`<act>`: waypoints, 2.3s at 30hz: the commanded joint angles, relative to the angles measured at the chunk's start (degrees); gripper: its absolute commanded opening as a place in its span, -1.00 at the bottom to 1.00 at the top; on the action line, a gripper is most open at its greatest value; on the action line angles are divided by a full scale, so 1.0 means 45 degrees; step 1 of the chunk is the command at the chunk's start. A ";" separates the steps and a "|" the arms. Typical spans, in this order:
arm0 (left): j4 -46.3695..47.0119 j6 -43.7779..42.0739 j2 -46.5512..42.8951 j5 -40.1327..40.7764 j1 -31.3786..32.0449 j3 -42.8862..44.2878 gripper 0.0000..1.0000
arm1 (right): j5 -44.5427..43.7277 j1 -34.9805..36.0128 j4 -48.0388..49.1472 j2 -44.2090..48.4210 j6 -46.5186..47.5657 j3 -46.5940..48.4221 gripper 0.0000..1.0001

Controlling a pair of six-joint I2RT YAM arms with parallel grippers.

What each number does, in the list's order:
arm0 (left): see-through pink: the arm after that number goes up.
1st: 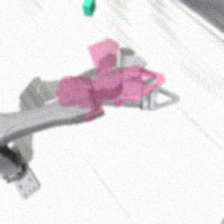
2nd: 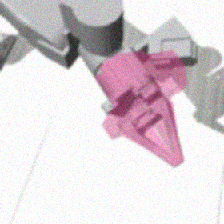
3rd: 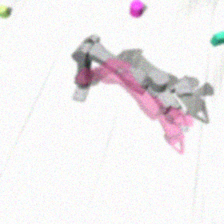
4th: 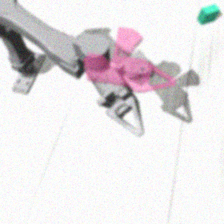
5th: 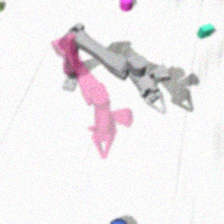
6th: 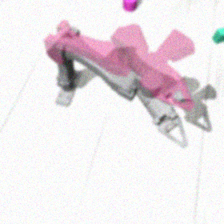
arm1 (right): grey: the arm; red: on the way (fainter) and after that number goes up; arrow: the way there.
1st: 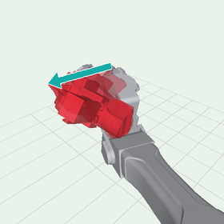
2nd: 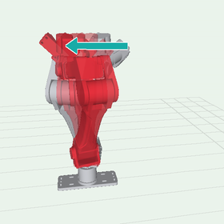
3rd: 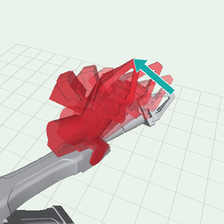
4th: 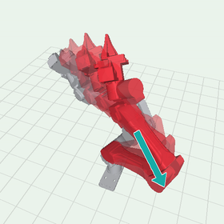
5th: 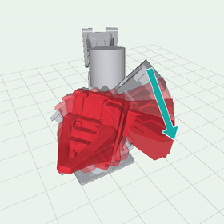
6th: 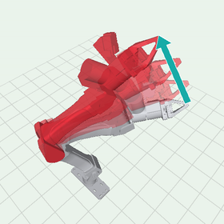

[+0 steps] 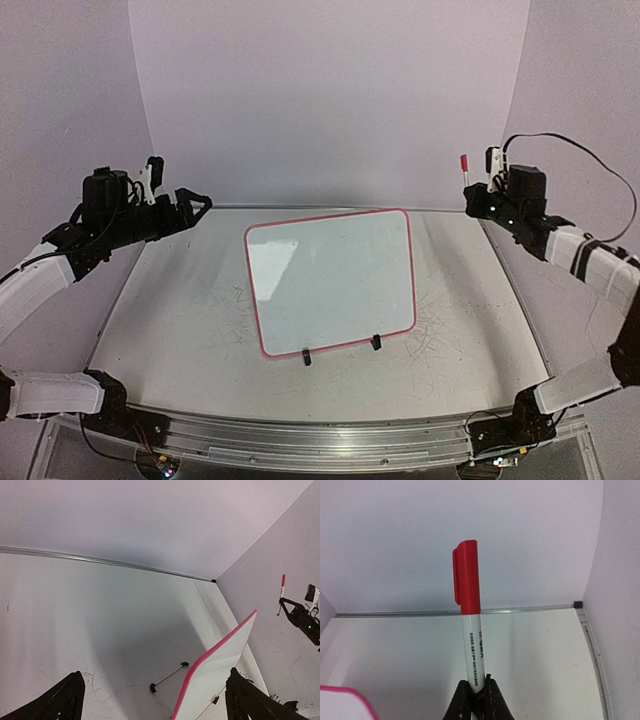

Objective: Write a sentence on the whiteboard
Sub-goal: Open the pen cap from the whiteboard marker.

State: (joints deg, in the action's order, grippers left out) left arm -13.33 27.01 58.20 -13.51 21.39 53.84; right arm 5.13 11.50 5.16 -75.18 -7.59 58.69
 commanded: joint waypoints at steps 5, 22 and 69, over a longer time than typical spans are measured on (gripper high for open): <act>0.1492 -0.0114 0.0225 -0.2667 0.1227 0.0138 0.91 | 0.6679 0.2771 -0.0221 0.3022 0.1727 -0.2038 -1.00; 0.1335 -0.0602 0.4012 -0.4378 0.6410 0.1813 0.45 | 0.4699 0.9144 -0.5210 -0.1268 0.4703 0.1393 -1.00; -0.0030 -0.0987 0.4824 -0.4304 0.6451 0.2223 -1.00 | 0.3364 0.9746 -0.5066 -0.0824 0.4968 0.0816 -1.00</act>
State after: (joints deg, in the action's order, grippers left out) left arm -10.71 24.77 81.87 -38.31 50.33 61.13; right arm 22.91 55.22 -18.75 -81.10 14.24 62.87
